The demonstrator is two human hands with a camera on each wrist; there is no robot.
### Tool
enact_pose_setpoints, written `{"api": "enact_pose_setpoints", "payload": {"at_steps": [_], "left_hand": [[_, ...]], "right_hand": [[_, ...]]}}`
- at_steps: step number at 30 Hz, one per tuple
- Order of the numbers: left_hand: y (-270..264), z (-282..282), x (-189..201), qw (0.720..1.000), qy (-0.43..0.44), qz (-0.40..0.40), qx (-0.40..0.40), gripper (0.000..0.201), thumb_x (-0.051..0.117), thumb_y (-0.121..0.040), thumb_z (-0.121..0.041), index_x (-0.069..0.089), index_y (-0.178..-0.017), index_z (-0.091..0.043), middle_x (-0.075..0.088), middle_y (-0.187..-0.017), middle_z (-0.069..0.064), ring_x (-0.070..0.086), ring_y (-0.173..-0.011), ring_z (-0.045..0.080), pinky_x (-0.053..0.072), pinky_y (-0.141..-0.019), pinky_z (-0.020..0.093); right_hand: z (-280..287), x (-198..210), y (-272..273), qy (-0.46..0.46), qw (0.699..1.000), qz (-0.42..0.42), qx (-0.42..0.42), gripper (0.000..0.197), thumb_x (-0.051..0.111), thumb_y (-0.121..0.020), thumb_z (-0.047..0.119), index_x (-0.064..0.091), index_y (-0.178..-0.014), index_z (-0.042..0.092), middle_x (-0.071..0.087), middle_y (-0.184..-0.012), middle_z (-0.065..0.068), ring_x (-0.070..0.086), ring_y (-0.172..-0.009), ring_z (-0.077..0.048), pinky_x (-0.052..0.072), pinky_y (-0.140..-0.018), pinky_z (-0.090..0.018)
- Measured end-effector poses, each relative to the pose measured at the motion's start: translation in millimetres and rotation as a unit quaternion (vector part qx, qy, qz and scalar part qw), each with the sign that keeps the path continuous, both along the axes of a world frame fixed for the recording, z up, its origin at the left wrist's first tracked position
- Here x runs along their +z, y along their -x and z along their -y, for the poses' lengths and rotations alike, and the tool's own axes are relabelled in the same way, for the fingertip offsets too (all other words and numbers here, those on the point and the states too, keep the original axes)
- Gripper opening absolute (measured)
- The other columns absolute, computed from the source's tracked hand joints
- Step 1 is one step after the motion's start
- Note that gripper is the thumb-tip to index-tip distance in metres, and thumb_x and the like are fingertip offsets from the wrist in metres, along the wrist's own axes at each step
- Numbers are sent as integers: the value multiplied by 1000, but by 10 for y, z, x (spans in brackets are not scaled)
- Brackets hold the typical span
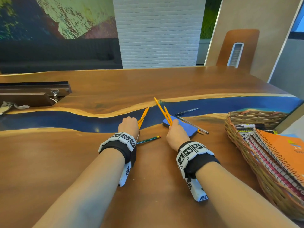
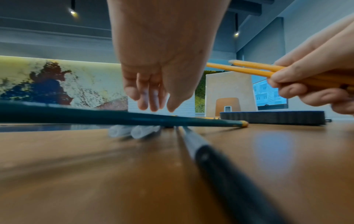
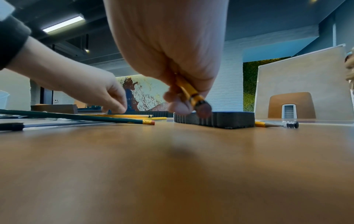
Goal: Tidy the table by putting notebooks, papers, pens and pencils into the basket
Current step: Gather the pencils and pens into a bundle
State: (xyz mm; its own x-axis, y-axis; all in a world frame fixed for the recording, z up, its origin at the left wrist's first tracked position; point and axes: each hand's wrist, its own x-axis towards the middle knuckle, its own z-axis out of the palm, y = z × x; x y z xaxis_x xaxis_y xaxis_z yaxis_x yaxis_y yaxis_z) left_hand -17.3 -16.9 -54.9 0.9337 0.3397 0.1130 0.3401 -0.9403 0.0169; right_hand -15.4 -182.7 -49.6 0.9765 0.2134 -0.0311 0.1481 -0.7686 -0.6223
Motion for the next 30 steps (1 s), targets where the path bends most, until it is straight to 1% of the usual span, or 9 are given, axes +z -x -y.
{"api": "enact_pose_setpoints", "payload": {"at_steps": [4, 9, 13, 16, 20, 25, 26, 28, 30], "left_hand": [[-74, -38, -11, 999, 13, -31, 27, 21, 45, -96, -5, 57, -111, 2, 54, -119, 17, 51, -112, 32, 46, -85, 35], [-168, -60, -7, 1000, 2, 8, 16, 24, 37, -99, -11, 49, -119, -3, 50, -122, 15, 51, -112, 32, 43, -83, 39], [-280, -82, -5, 996, 37, 67, -39, 25, 30, -103, -21, 45, -119, -8, 52, -113, 15, 58, -87, 34, 39, -64, 37], [-332, -113, 11, 993, 70, 79, -50, 29, 28, -104, -25, 45, -121, -9, 53, -110, 16, 53, -79, 33, 39, -63, 38], [-426, -112, -32, 993, 109, -1, -43, 34, 35, -102, -29, 44, -123, -4, 50, -119, 18, 56, -98, 34, 44, -76, 39], [-442, -120, -50, 993, 92, -67, -30, 32, 46, -99, -28, 47, -118, -2, 54, -113, 16, 56, -99, 31, 41, -72, 34], [-439, -120, -45, 993, 87, -67, -33, 30, 46, -99, -26, 49, -116, -2, 57, -105, 14, 57, -94, 31, 41, -70, 34], [-434, -105, -30, 994, 79, -71, -35, 26, 47, -98, -23, 54, -112, -2, 53, -83, 7, 54, -81, 28, 40, -66, 33], [-430, -90, -15, 994, 71, -73, -32, 24, 47, -98, -21, 58, -108, -3, 50, -77, 5, 51, -76, 25, 40, -65, 32]], "right_hand": [[-25, -5, -81, -12, 1000, 9, -4, 22, 34, -98, 8, 39, -118, 2, 54, -115, -17, 56, -101, -33, 39, -73, -34], [-54, -17, -140, -17, 1000, 19, -7, 22, 35, -97, 8, 38, -118, 4, 56, -113, -16, 58, -97, -31, 45, -76, -38], [-42, -24, -164, -27, 999, 10, -16, 33, 34, -97, 6, 32, -130, 4, 57, -113, -17, 58, -98, -33, 41, -73, -37], [-52, -21, -184, -28, 1000, 7, -13, 31, 34, -97, 5, 33, -127, 3, 56, -102, -16, 56, -91, -33, 39, -68, -36], [-79, -34, -223, -41, 999, 15, -23, 26, 34, -98, 5, 33, -123, 1, 49, -85, -9, 49, -76, -25, 36, -59, -31], [-89, -35, -233, -50, 998, 10, -24, 25, 34, -98, 4, 33, -122, 0, 44, -70, -4, 47, -70, -24, 28, -46, -25], [-92, -30, -229, -53, 998, 9, -24, 25, 34, -98, 4, 32, -123, -1, 46, -71, -5, 47, -68, -23, 29, -47, -26], [-89, -17, -214, -59, 998, 5, -21, 26, 34, -98, 4, 32, -123, -1, 57, -89, -14, 48, -71, -25, 35, -56, -30], [-79, -11, -203, -61, 998, 4, -18, 25, 34, -98, 6, 34, -123, 0, 59, -106, -21, 51, -82, -32, 35, -65, -33]]}}
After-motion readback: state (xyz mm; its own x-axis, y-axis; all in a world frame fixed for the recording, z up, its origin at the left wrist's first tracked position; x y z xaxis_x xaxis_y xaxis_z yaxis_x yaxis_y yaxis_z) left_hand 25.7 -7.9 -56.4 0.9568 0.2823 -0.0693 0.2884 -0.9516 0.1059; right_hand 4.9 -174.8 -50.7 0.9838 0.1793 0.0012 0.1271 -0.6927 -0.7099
